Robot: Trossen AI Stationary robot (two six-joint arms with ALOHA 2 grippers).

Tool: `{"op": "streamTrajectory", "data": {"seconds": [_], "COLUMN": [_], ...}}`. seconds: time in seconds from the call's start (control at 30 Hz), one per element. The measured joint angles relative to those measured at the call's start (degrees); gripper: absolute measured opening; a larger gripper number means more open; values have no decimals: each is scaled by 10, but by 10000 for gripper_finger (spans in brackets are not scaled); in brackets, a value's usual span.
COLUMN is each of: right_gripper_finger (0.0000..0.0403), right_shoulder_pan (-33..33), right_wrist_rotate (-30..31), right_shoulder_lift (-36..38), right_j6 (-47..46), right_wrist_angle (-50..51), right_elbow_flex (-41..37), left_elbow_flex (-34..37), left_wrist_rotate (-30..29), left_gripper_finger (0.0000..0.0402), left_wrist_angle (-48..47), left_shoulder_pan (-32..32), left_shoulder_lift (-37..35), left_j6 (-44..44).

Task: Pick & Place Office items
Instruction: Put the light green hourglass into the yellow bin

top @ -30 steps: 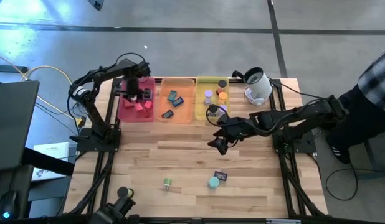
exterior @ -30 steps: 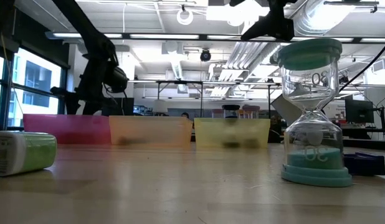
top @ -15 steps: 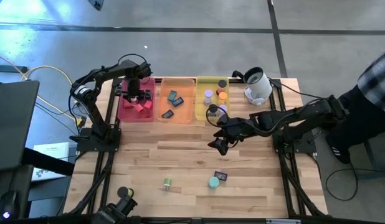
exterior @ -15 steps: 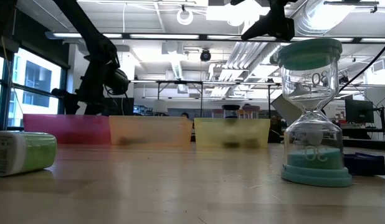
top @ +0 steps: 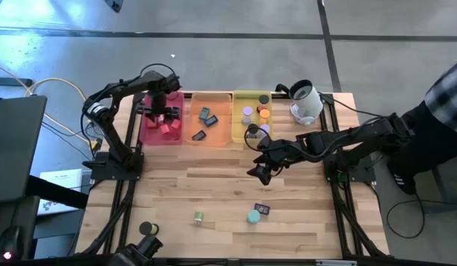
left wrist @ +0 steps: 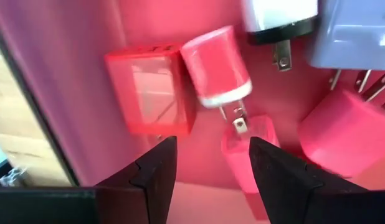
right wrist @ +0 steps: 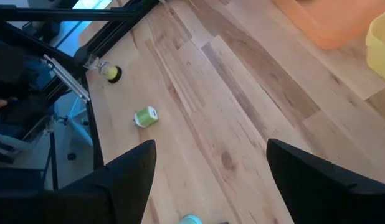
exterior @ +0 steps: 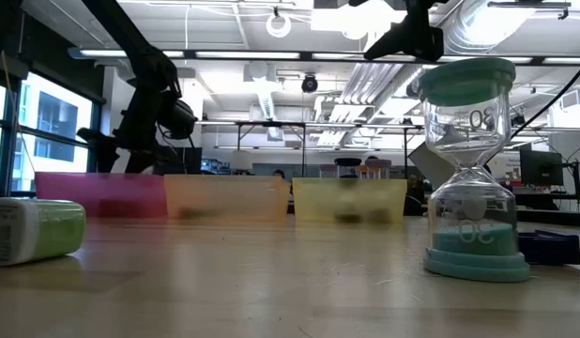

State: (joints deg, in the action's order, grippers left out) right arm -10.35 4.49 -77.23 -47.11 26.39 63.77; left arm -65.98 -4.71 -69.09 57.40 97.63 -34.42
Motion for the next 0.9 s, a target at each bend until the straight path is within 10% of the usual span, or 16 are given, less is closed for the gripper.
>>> {"op": "streamTrajectory", "data": {"seconds": [0.37, 0.9], "right_gripper_finger": [293, 293], "right_shoulder_pan": [0, -32], "right_wrist_rotate": [-4, -121], "right_shoulder_lift": [6, 2], "right_j6": [-12, -9], "right_wrist_angle": [27, 126], "right_elbow_flex": [0, 0], "left_elbow_flex": [-10, -10], "left_wrist_rotate": [4, 57], "left_gripper_finger": [191, 191], "left_wrist_angle": [-90, -42], "left_shoulder_pan": [-30, -249], "left_shoulder_lift": [-131, -383], "left_j6": [14, -48]}}
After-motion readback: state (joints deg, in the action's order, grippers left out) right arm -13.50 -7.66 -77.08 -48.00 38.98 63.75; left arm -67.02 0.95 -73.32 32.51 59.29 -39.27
